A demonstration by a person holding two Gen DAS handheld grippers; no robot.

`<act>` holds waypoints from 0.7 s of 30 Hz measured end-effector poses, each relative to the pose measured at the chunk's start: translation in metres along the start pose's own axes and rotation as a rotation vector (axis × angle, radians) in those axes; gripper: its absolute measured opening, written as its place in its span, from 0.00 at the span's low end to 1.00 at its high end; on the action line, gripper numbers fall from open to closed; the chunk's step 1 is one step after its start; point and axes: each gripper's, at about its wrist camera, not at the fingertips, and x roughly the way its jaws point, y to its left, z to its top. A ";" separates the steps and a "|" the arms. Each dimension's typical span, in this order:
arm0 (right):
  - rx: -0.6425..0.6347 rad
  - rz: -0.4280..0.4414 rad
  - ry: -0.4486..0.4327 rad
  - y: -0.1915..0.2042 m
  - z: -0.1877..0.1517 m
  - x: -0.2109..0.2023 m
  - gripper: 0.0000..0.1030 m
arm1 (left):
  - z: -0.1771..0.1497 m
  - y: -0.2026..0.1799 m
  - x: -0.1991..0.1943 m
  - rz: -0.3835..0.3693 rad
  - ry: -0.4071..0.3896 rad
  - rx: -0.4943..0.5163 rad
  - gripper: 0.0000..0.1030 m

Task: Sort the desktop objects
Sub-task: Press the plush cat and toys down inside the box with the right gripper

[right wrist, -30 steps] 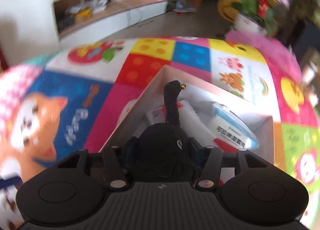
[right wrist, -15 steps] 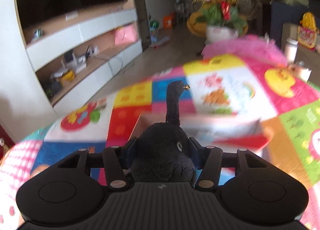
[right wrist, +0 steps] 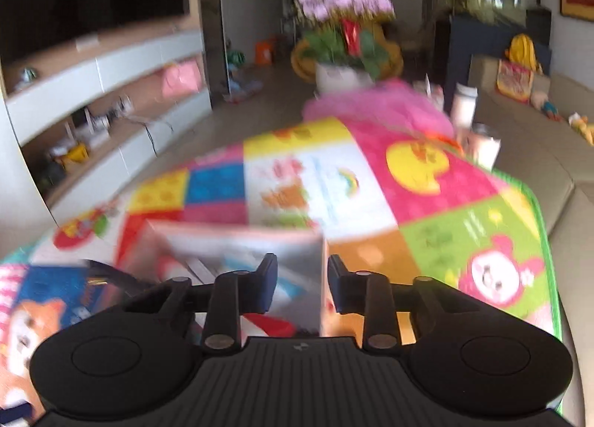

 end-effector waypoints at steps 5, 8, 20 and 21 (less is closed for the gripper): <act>-0.111 0.065 0.033 0.022 -0.031 0.002 0.27 | 0.003 -0.006 0.002 0.036 0.016 0.031 0.99; -0.156 0.005 -0.007 0.028 -0.036 -0.003 0.27 | 0.004 -0.008 0.000 0.042 0.013 0.033 0.99; -0.229 0.232 -0.092 0.087 -0.008 -0.014 0.42 | -0.002 -0.017 -0.004 0.028 0.020 0.053 0.99; -0.223 0.211 -0.073 0.092 -0.003 -0.005 0.42 | -0.003 -0.015 -0.005 0.035 0.019 0.048 0.99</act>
